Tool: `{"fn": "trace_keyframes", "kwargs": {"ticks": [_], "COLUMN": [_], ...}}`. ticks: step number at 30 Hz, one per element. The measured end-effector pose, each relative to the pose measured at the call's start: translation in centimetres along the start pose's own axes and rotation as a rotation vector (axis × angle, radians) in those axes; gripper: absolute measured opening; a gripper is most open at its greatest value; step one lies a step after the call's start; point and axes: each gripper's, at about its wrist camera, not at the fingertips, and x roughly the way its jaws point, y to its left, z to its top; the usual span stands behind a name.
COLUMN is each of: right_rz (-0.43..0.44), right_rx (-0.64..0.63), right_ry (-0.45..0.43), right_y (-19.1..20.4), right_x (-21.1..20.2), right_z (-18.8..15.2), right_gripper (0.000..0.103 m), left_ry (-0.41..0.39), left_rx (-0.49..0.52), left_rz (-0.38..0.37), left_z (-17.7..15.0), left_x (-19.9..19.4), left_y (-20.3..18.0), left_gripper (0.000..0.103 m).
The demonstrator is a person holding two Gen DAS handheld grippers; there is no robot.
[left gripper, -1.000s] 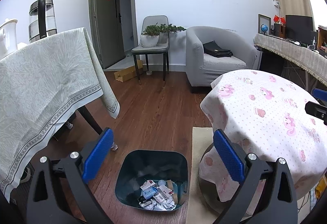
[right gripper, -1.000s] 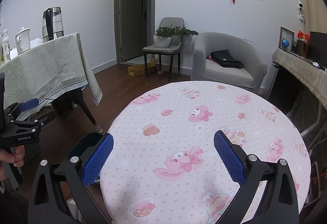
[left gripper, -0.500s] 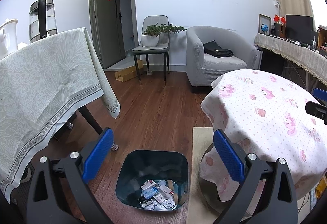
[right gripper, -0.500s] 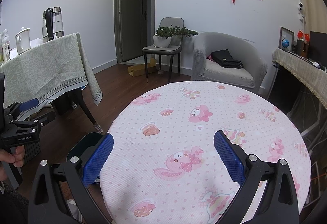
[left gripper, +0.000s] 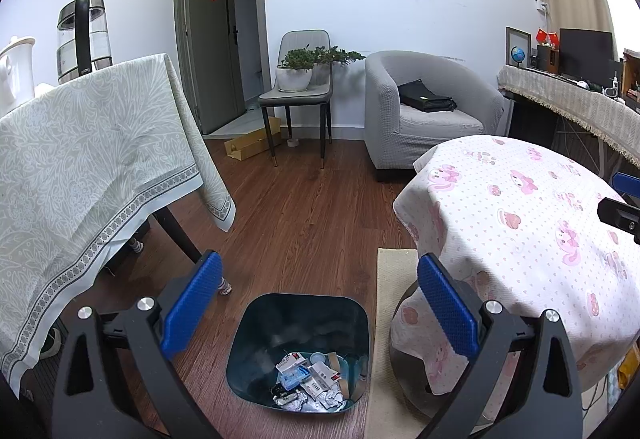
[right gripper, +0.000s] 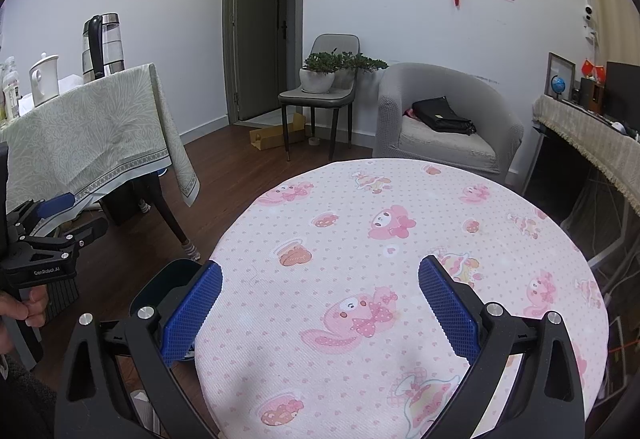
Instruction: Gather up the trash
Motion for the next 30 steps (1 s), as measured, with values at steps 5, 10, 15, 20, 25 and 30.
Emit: {"fn": "trace_keyframes", "kwargs": {"ticks": [5, 10, 15, 20, 25, 30], "right_rz": [0.000, -0.001, -0.001, -0.001, -0.001, -0.001], "right_rx": [-0.001, -0.001, -0.002, 0.000, 0.000, -0.001], "right_ry": [-0.001, 0.000, 0.000, 0.001, 0.000, 0.000], "right_y": [-0.01, -0.05, -0.07, -0.07, -0.09, -0.08], "right_x": [0.00, -0.05, 0.00, 0.00, -0.02, -0.01], "right_z": [0.00, 0.05, -0.02, 0.00, 0.03, 0.00], "right_gripper": [0.099, 0.099, 0.099, 0.099, 0.099, 0.099], "left_ry": [-0.001, -0.003, -0.002, 0.001, 0.001, 0.002], "left_rx": [0.002, 0.004, 0.006, 0.009, 0.012, 0.012], "left_rz": [0.001, 0.003, 0.003, 0.002, 0.002, 0.005], "left_z": [0.03, 0.03, -0.01, -0.04, -0.16, -0.17], "left_x": [0.00, 0.02, 0.05, 0.06, 0.17, 0.26], "left_y": [0.03, -0.01, -0.05, -0.11, -0.13, -0.10], "left_gripper": [0.100, 0.100, 0.100, 0.100, 0.100, 0.100]}}
